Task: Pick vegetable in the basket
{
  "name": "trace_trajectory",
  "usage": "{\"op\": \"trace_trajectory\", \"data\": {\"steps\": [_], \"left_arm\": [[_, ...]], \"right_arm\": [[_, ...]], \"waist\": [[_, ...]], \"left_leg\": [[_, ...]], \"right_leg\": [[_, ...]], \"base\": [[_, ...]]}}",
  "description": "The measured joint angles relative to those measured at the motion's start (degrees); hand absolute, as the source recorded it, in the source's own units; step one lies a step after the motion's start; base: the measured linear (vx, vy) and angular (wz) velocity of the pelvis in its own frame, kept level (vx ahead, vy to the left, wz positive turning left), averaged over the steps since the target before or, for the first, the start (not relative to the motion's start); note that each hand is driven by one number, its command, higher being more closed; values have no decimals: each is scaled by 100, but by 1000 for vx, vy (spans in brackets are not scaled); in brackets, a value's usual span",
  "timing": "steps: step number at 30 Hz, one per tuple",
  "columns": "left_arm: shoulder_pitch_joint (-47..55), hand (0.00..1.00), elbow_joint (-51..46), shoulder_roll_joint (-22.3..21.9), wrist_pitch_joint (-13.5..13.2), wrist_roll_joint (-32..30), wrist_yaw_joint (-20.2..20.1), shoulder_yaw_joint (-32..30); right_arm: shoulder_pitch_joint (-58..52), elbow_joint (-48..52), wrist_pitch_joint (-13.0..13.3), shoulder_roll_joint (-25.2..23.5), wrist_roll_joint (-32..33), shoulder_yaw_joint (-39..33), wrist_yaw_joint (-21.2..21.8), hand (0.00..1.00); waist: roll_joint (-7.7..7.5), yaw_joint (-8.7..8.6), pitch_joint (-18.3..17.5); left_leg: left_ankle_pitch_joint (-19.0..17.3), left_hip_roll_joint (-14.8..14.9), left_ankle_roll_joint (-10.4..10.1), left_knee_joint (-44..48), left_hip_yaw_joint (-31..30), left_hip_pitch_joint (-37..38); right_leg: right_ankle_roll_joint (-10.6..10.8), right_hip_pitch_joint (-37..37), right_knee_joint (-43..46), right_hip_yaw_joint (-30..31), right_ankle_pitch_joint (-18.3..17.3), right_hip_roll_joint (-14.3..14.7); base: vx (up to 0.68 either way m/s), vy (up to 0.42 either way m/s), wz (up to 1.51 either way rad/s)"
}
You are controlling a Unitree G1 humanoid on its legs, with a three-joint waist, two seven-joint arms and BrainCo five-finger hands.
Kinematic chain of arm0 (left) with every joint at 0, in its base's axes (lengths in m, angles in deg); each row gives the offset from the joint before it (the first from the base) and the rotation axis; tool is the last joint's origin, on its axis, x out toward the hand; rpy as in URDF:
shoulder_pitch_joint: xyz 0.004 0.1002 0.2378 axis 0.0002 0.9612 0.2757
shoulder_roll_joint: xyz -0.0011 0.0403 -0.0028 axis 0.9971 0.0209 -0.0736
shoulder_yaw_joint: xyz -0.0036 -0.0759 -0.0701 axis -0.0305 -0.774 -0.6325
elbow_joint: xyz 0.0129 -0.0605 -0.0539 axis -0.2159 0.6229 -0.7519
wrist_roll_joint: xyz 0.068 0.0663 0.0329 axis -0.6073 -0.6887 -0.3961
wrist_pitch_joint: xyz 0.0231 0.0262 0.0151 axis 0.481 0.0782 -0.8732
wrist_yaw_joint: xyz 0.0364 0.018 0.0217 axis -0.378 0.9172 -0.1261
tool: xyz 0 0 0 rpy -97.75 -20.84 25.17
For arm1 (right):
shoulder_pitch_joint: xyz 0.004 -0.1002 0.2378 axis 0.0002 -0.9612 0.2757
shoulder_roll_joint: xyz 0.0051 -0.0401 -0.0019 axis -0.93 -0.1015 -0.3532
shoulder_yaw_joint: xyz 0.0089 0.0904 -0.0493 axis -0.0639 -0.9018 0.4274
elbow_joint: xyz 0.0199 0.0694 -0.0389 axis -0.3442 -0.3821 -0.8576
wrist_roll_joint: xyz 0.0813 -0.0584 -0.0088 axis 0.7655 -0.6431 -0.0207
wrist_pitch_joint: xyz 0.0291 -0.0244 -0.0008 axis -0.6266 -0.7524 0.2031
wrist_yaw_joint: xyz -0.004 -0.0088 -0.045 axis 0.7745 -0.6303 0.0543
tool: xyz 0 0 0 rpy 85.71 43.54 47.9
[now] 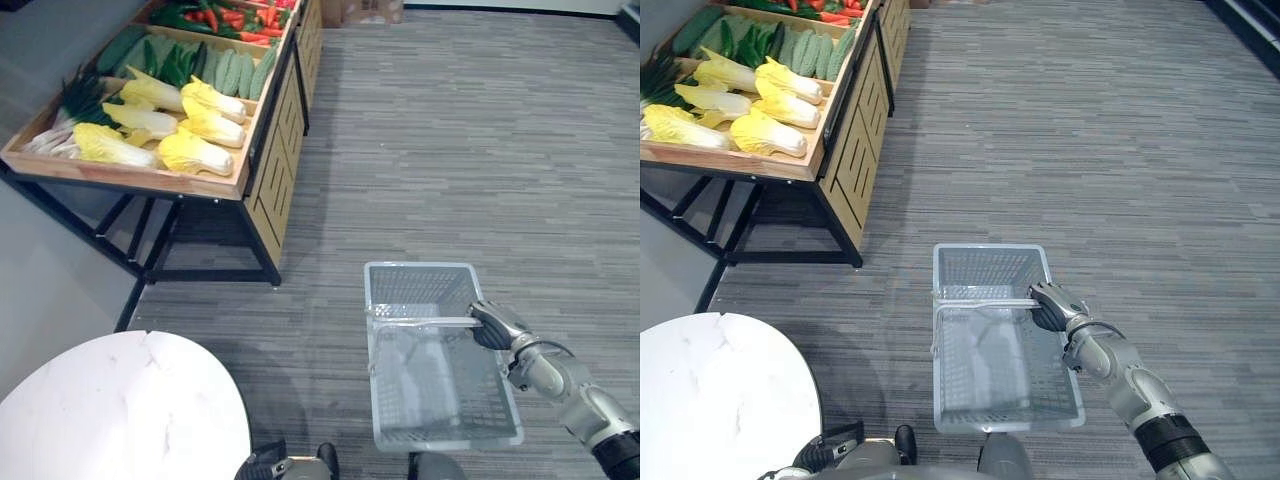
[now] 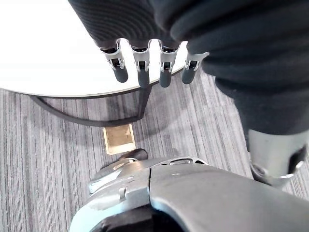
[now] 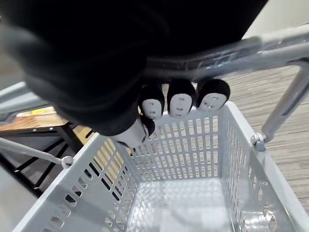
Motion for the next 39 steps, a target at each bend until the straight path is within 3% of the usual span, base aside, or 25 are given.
{"op": "trace_trajectory", "data": {"steps": [2, 4, 6, 8, 9, 11, 12, 13, 14, 16, 17, 18, 19, 21, 22, 23, 27, 29, 30, 31, 32, 33, 36, 38, 39], "left_arm": [[4, 0, -4, 139, 27, -27, 4, 51], [-57, 0, -14, 230, 41, -21, 16, 91], [-182, 0, -15, 247, 47, 0, 28, 80], [-337, 0, -47, 247, 48, 32, 41, 77], [-421, 0, -103, 188, 46, 70, 55, 65], [-443, 0, -126, 175, 37, 70, 55, 35], [-397, 0, -145, 181, 33, 69, 58, -72], [-366, 0, -160, 156, 41, 70, 59, -155], [-355, 0, -135, 101, 32, 69, 55, -189], [-315, 0, -53, -42, 26, 63, 47, -350], [-294, 0, -26, -73, 39, 60, 38, -417], [-237, 0, 16, -106, 69, 57, 20, -454], [-153, 0, -25, -184, 96, 74, 21, -572], [-144, 0, -57, -179, 103, 67, 11, -605], [-145, 0, -92, -180, 103, 67, 18, -614], [-136, 0, -132, -189, 101, 67, 17, -603], [-136, 0, -253, -194, 98, 65, 11, -591], [-147, 0, -245, -173, 103, 56, 14, -582], [-119, 0, -230, -186, 114, 50, 14, -530], [9, 0, -246, -222, 110, 35, 14, -512], [50, 0, -250, -215, 114, 12, 15, -516], [47, 0, -278, -199, 151, -21, 29, -534], [51, 0, -345, -128, 154, -63, 13, -663], [98, 0, -327, -128, 166, -107, 20, -763], [144, 0, -288, -126, 173, -169, 24, -762]], "right_arm": [[-39, 1, -61, -117, -3, -79, -29, 100], [-28, 4, -60, -200, -9, -105, -63, 100], [-17, -25, -54, -206, -6, -114, -86, 100], [-9, -63, -52, -223, -3, -154, -179, 100], [-18, -85, -53, -287, -5, -296, -208, 100], [-18, -96, -87, -349, -23, -411, -220, 100], [-24, -97, -117, -413, -116, -491, -223, 100], [-53, -100, -156, -407, -123, -546, -223, 100], [-86, -102, -230, -408, -124, -642, -223, 100], [-47, -114, -302, -391, -122, -694, -219, 100], [-20, -114, -301, -392, -120, -694, -219, 100], [-14, -108, -297, -387, -117, -718, -219, 100], [-43, -88, -296, -375, -108, -771, -221, 100], [-50, -80, -308, -365, -108, -814, -241, 100], [-58, -80, -314, -353, -108, -829, -247, 100], [-59, -76, -317, -351, -104, -829, -258, 100], [-80, 45, -312, -392, -91, -830, -260, 100], [-161, 57, -313, -390, -92, -851, -270, 100], [-307, 69, -312, -388, -92, -939, -275, 100], [-453, 66, -311, -382, -91, -1033, -278, 100], [-489, 57, -322, -438, -93, -1032, -278, 100], [-502, 56, -319, -546, -96, -953, -275, 100], [-410, 43, -307, -547, -106, -880, -265, 100], [-249, 48, -285, -551, -113, -746, -264, 100], [-216, 56, -240, -564, -111, -743, -269, 100]], "waist": [[-161, -82, 130], [-203, -160, 146], [-172, -184, 179], [-111, -276, 238], [-157, -336, 244], [-218, -326, 295], [-262, -337, 272], [-185, -377, 229], [2, -382, 150], [218, -232, 45], [219, -212, 45], [219, -214, 46], [200, -201, 58], [158, -85, 84], [80, 15, 130], [97, 56, 125], [78, 178, 163], [15, 178, 177], [71, 162, 143], [246, 172, 66], [290, 188, 26], [120, 175, 9], [97, 241, 14], [0, 287, 11], [-49, 339, -15]], "left_leg": [[-80, -120, 146, -96, 22, 427], [-129, -104, 201, -103, 12, 473], [-175, 27, 166, -110, -28, 422], [-239, 135, 110, -135, -191, 412], [-361, 117, 14, -162, -335, 487], [-431, 49, -164, -202, -431, 674], [-620, 90, -381, -207, -543, 938], [-789, 249, -509, -161, -648, 1057], [-858, 461, -559, 64, -814, 989], [-587, 938, -594, 1203, -1133, 494], [-407, 1025, -598, 1671, -1207, 313], [-8, 1140, -573, 2431, -1291, 14], [827, 1270, -607, 3406, -1402, -407], [870, 1450, -494, 4804, -1191, -912], [582, 1458, -249, 5349, -965, -1174], [358, 1397, -189, 5562, -793, -1428], [-98, 1054, -105, 4714, -318, -2309], [-47, 711, -78, 3181, -35, -2415], [356, 528, -103, 1826, 136, -2339], [1043, 518, -113, 744, 242, -2266], [1511, 518, 146, 796, 280, -2236], [1320, 352, 364, 1012, 354, -2325], [977, 459, 809, 1724, 714, -2443], [824, 416, 915, 1595, 999, -2035], [647, 346, 798, 1406, 1069, -1732]], "right_leg": [[-172, -374, 1181, -109, 5, -242], [-412, -583, 1307, -288, -207, -290], [-385, -688, 669, -631, -206, -183], [-110, -678, -589, -772, 25, -64], [220, -672, -1946, -732, 385, -117], [233, -707, -2249, -699, 393, -220], [199, -677, -2211, -687, 375, -255], [38, -631, -2066, -606, 767, -167], [0, -706, -1727, -736, 954, -50], [-380, -642, -1348, -1002, 633, 281], [-406, -527, -1334, -1078, 544, 348], [-492, -312, -1336, -1184, 390, 424], [-578, 72, -1363, -1294, 158, 476], [-635, 685, -1521, -1328, -98, 512], [-645, 1081, -1665, -1310, -243, 522], [-642, 1401, -1781, -1296, -397, 521], [-345, 1924, -1797, -1304, -803, 310], [-101, 2193, -1808, -1407, -1011, 29], [66, 2440, -1926, -1525, -1124, -58], [199, 2697, -2083, -1575, -1232, 40], [262, 2794, -2126, -1547, -1271, 65], [157, 2815, -2145, -1492, -1195, -89], [210, 2854, -1921, -1175, -496, -115], [271, 2830, -1416, -942, -196, -241], [295, 2760, -1001, -839, -167, -344]], "base": [[26, 84, -11], [121, 40, -4], [177, -8, 10], [323, -67, 38], [393, -102, 43], [519, -176, 49], [677, -307, 69], [619, -310, 82], [663, -393, 66], [607, -411, 31], [533, -349, 15], [543, -278, 32], [797, -382, 39], [606, -262, 21], [608, -210, 2], [585, -163, 0], [426, 54, -1], [417, 175, 22], [524, 242, 34], [541, 254, 28], [542, 235, 32], [510, 197, 30], [519, 212, 31], [390, 186, -4], [269, 125, -27]]}}
